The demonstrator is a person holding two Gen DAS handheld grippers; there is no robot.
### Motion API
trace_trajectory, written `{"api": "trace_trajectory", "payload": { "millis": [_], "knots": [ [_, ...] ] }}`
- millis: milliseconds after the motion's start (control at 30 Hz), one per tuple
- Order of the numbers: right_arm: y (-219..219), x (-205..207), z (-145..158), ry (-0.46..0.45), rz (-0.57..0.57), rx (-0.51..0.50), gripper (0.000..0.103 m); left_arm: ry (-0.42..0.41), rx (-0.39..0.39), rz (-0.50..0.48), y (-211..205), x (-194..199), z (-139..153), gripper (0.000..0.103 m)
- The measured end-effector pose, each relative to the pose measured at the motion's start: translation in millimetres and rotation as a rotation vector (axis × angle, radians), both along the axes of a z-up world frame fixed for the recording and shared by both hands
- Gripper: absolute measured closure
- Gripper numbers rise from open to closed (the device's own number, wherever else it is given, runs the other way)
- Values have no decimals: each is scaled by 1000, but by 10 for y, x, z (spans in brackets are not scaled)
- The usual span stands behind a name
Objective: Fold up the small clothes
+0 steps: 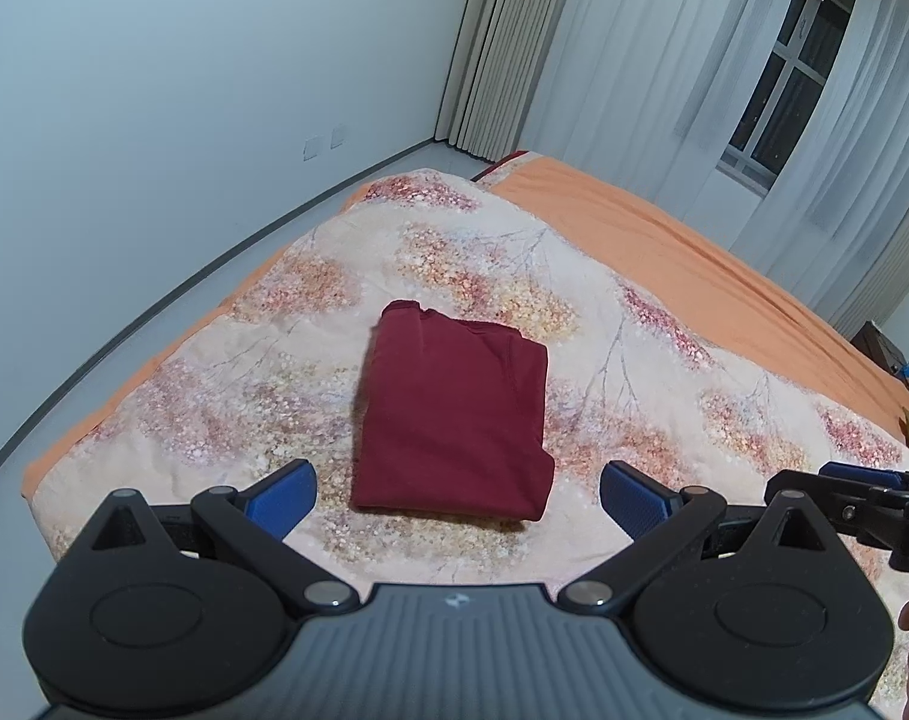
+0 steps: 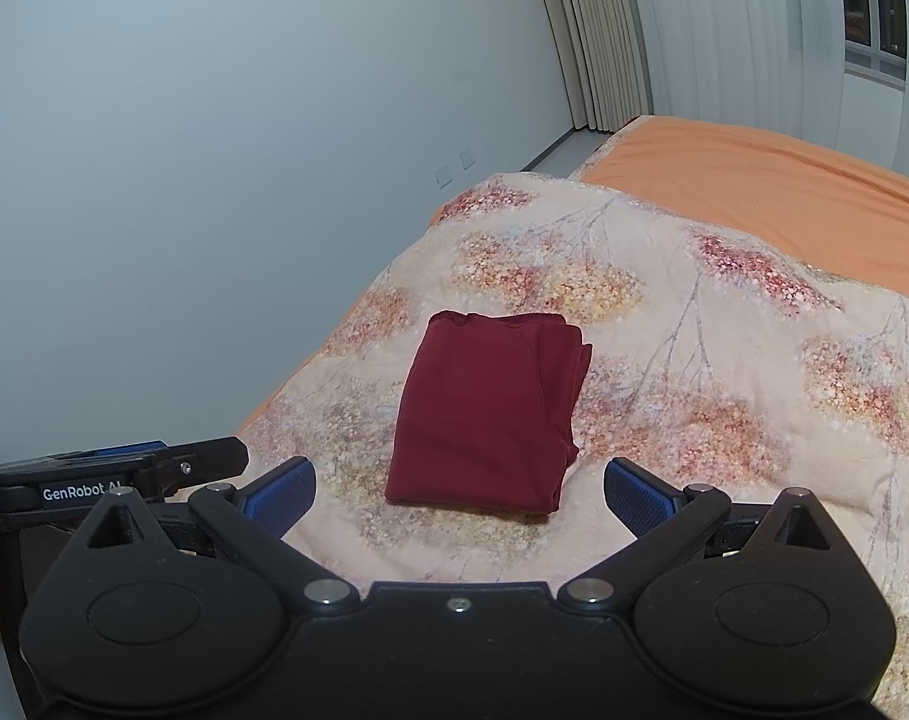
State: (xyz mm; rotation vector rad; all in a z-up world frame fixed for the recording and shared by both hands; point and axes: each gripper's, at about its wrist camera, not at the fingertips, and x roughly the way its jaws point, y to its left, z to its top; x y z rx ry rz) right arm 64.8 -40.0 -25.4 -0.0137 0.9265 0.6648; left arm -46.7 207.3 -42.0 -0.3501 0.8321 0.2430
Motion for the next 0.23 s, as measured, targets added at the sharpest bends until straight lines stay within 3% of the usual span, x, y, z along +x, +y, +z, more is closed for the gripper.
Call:
{"api": "trace_trajectory", "payload": {
  "millis": [233],
  "knots": [
    [-3,-1,-7,0,2,1,1,-23,36,10,-45,-22,48,0]
  ]
}}
